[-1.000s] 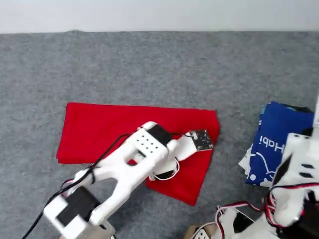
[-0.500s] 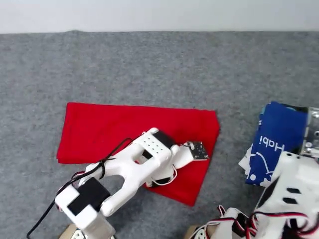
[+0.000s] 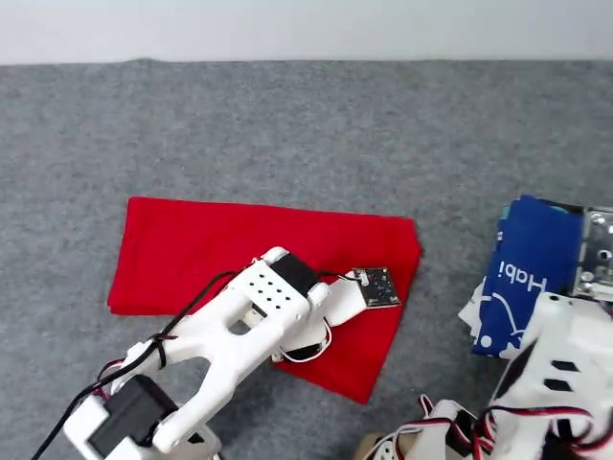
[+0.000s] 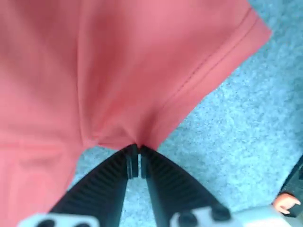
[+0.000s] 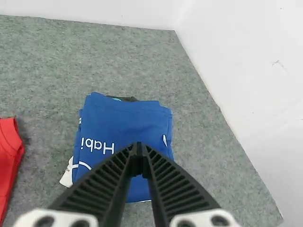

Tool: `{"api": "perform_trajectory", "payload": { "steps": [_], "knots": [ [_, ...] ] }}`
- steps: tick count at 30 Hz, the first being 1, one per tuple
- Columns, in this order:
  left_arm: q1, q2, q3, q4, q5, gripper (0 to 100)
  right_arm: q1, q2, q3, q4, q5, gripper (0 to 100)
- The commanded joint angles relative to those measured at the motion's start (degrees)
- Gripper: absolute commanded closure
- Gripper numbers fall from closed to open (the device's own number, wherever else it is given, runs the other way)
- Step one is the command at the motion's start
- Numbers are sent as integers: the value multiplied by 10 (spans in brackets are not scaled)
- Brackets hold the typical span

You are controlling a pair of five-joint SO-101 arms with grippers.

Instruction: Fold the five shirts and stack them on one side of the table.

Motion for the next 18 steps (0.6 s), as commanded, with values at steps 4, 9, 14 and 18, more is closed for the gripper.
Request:
{"api": "perform_trajectory", "payload": {
  "steps": [4, 9, 14, 18],
  "knots": [
    [4, -26, 1, 18, -11, 986, 6, 1, 1, 22, 5, 988],
    [4, -31, 0, 51, -14, 974, 6, 2, 1, 22, 5, 988],
    [4, -32, -2, 70, -14, 912, 7, 3, 1, 22, 5, 988],
    [4, -32, -2, 81, -14, 909, 7, 3, 1, 22, 5, 988]
  ]
}}
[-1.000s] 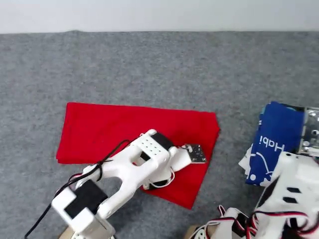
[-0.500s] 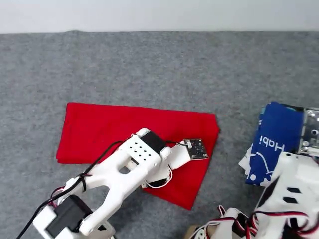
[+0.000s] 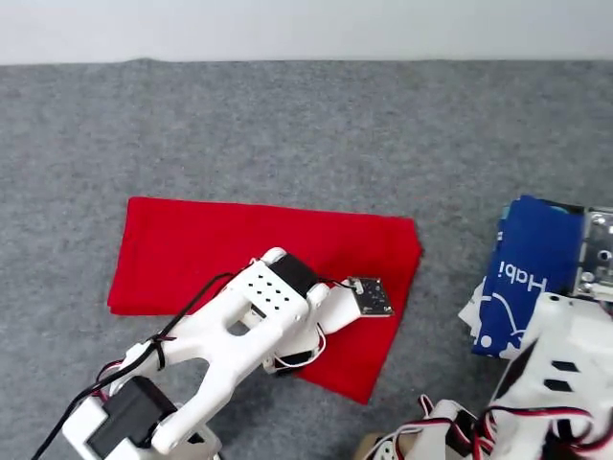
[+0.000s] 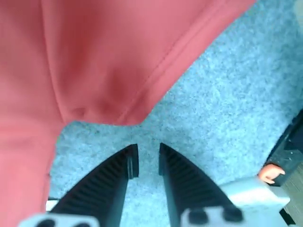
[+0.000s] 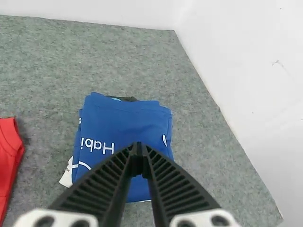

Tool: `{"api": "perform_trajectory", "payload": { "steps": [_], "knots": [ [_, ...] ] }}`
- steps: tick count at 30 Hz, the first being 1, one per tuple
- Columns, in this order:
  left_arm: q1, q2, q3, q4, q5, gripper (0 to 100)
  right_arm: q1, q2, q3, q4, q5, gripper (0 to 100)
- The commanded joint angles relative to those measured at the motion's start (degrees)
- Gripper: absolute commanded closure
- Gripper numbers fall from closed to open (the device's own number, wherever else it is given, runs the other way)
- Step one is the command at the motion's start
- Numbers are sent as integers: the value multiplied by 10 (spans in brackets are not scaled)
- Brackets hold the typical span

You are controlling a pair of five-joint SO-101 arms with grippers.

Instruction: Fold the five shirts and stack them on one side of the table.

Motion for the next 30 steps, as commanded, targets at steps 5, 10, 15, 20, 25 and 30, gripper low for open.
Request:
{"api": "perform_trajectory", "payload": {
  "steps": [5, 10, 15, 20, 25, 30],
  "knots": [
    [4, -27, -7, 10, -4, 911, 6, 3, 2, 22, 5, 988],
    [5, -27, -56, 22, -2, 965, 4, 3, 2, 22, 5, 988],
    [33, -26, -117, 55, 0, 994, 4, 3, 2, 22, 4, 988],
    [93, -22, -118, 36, 30, 993, 4, 3, 2, 22, 4, 988],
    [149, -23, -99, 10, 34, 924, 6, 3, 2, 22, 4, 988],
    [178, -20, -72, -50, 37, 852, 6, 3, 2, 22, 4, 987]
  ]
}}
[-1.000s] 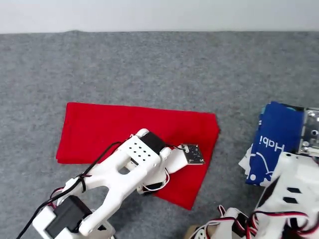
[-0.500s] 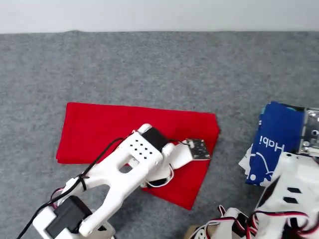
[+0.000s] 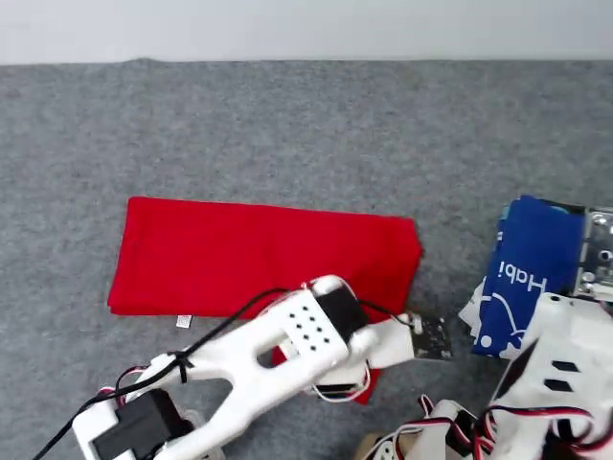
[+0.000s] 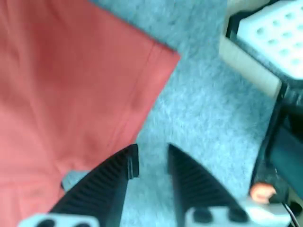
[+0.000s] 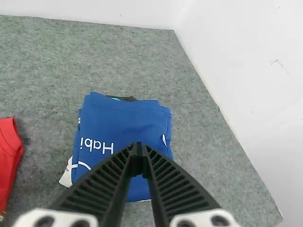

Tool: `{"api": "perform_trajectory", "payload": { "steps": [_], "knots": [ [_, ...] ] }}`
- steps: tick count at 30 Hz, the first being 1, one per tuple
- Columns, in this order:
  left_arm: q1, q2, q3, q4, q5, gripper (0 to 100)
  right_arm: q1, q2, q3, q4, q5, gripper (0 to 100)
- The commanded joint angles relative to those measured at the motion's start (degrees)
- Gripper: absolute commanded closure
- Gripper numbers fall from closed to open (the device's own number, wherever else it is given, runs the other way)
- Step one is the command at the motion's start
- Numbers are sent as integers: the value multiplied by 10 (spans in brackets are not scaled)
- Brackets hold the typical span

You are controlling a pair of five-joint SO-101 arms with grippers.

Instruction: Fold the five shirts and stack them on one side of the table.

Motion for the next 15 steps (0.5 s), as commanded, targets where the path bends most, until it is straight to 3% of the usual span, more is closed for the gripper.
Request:
{"api": "perform_trajectory", "payload": {
  "steps": [1, 11, 15],
  "knots": [
    [19, -20, 11, -40, 4, 851, 5, 3, 2, 22, 5, 987],
    [17, -20, 95, -156, 4, 830, 4, 3, 2, 22, 7, 985],
    [-18, -16, 102, -191, 2, 830, 4, 3, 2, 22, 7, 985]
  ]
}}
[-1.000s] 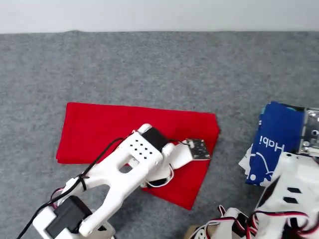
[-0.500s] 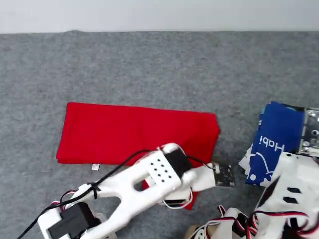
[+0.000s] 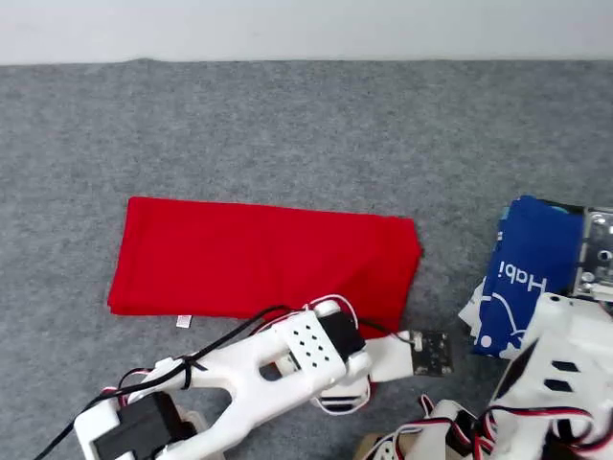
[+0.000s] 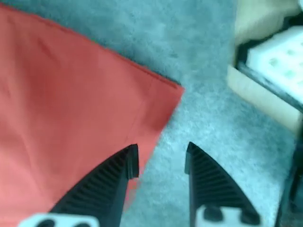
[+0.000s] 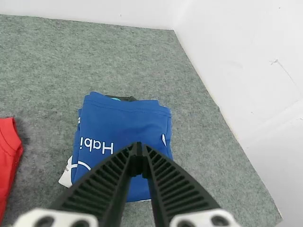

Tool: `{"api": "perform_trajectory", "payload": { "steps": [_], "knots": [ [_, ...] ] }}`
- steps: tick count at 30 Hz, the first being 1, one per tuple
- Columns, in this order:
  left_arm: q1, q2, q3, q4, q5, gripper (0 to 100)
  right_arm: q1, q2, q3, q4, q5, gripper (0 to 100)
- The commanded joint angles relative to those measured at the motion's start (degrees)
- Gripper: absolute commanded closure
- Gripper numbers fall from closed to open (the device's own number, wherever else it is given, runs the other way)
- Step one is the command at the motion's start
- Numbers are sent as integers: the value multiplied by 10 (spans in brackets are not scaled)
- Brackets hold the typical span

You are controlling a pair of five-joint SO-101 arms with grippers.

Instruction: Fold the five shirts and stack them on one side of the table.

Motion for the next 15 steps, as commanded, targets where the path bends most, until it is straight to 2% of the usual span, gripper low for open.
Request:
{"api": "perform_trajectory", "payload": {
  "steps": [1, 7, 11, 15],
  "knots": [
    [-33, -7, -2, -29, -5, 830, 4, 3, 2, 22, 5, 985],
    [-53, 85, -29, -23, -29, 835, 4, 3, 2, 22, 6, 985],
    [-50, 92, -64, 1, -28, 848, 4, 3, 2, 22, 6, 985],
    [-49, 105, -67, -12, -28, 848, 4, 2, 2, 22, 6, 985]
  ]
}}
